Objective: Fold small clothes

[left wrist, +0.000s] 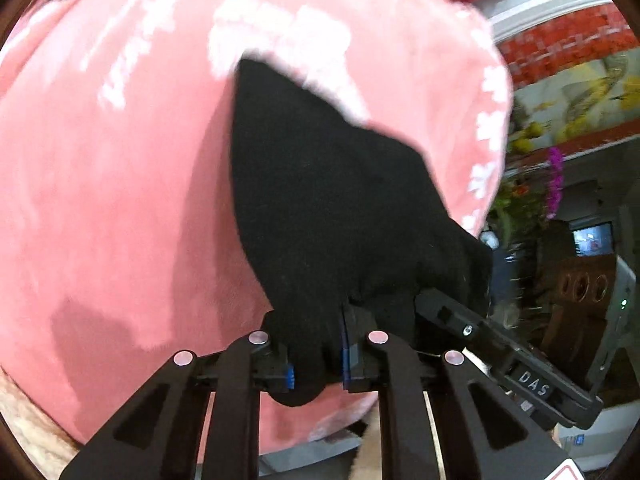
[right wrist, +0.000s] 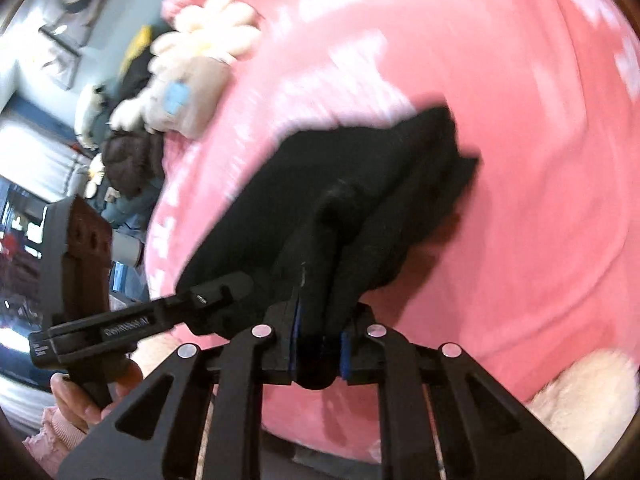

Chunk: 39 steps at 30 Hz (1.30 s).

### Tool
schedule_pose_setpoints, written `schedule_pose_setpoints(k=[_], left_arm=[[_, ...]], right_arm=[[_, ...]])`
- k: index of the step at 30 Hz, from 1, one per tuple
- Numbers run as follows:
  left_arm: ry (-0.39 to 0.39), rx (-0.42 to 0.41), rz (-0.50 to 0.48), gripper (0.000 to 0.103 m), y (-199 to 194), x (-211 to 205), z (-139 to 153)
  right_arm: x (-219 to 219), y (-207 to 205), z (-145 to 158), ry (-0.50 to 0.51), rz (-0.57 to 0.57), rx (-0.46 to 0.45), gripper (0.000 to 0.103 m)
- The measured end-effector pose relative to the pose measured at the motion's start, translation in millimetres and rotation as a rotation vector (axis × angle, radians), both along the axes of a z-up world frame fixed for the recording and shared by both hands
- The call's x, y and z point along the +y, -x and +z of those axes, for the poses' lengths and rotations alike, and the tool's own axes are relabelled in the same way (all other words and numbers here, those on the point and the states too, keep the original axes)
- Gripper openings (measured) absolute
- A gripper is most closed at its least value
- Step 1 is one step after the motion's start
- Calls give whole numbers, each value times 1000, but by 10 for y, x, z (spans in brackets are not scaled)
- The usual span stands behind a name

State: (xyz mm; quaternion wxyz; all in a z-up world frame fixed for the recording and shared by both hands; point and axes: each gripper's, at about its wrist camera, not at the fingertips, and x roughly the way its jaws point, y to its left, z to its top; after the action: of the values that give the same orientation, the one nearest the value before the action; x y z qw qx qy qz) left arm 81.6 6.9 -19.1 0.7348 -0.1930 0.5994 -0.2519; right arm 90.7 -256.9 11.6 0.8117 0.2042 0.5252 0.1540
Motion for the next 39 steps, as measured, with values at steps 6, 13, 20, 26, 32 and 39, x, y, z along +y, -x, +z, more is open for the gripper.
schedule_pose_setpoints(k=[6, 13, 20, 26, 32, 39], left_arm=[[71, -204, 14, 12, -93, 379, 898], [-50, -312, 9, 19, 141, 1008, 1029], [-326, -77, 137, 41, 623, 1487, -280], [-242, -120, 200, 44, 816, 1530, -146], [-399, -267, 104, 63, 712, 1141, -129], [-448, -267, 68, 64, 767, 960, -408]], right_arm=[[342, -223, 914, -9, 58, -215, 13], [886, -98, 778, -7, 132, -220, 19], [977, 392, -406, 151, 94, 50, 28], [1218, 312, -237, 215, 137, -9, 27], [1283, 421, -263, 297, 10, -75, 37], [1265, 649, -416, 377, -72, -85, 61]])
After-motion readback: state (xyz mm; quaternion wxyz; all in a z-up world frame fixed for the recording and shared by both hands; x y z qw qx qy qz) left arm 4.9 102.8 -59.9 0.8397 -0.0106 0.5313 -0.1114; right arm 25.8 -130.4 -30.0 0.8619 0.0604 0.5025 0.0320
